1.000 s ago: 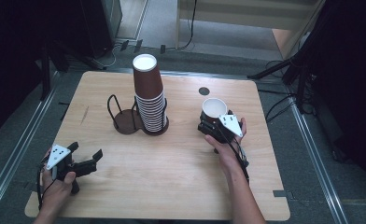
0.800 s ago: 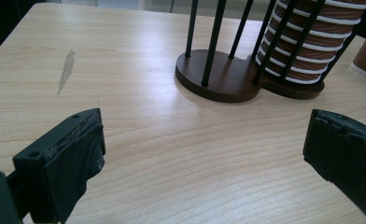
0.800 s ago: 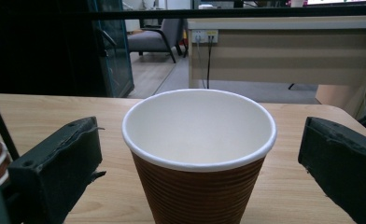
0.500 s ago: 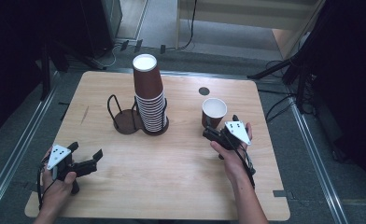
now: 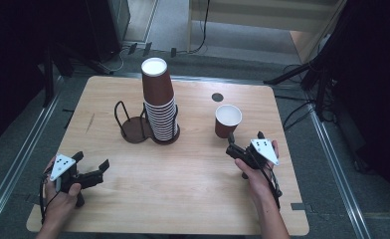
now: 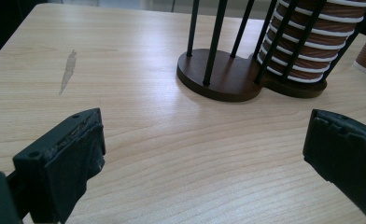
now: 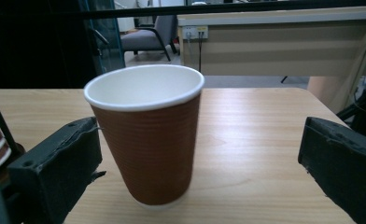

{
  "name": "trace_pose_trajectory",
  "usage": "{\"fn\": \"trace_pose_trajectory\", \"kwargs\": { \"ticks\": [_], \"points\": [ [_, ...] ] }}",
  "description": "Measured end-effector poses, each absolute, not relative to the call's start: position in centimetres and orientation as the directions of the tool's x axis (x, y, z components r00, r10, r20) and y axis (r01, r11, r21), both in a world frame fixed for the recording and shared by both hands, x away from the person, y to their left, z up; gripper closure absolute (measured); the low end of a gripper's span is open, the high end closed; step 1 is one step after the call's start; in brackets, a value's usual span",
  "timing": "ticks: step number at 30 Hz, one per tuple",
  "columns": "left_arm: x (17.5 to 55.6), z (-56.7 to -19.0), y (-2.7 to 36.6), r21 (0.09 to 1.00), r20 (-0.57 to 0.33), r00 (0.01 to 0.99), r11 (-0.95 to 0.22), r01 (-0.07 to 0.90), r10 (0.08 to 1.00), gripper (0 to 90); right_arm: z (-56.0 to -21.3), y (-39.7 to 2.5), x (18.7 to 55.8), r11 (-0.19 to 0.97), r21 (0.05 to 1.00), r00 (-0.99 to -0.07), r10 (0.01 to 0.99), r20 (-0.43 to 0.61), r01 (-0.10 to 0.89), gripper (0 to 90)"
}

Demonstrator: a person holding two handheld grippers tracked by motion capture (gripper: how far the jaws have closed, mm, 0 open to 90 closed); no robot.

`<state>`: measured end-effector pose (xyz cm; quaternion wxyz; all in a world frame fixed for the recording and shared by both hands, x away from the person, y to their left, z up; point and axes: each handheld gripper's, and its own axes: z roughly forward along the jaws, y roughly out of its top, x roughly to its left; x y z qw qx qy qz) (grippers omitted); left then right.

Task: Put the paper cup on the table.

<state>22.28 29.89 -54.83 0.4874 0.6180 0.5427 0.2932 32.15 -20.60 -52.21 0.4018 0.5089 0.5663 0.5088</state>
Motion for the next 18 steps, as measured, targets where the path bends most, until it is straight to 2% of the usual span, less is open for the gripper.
{"fn": "trace_pose_trajectory", "kwargs": {
  "ticks": [18],
  "points": [
    [22.3,-54.9,29.9,0.918,-0.153,0.244,0.047,0.395,0.958,0.0,-53.4,-24.3,30.0,-0.035,0.979,-0.105,0.993,0.057,0.203,0.0]
  ]
}}
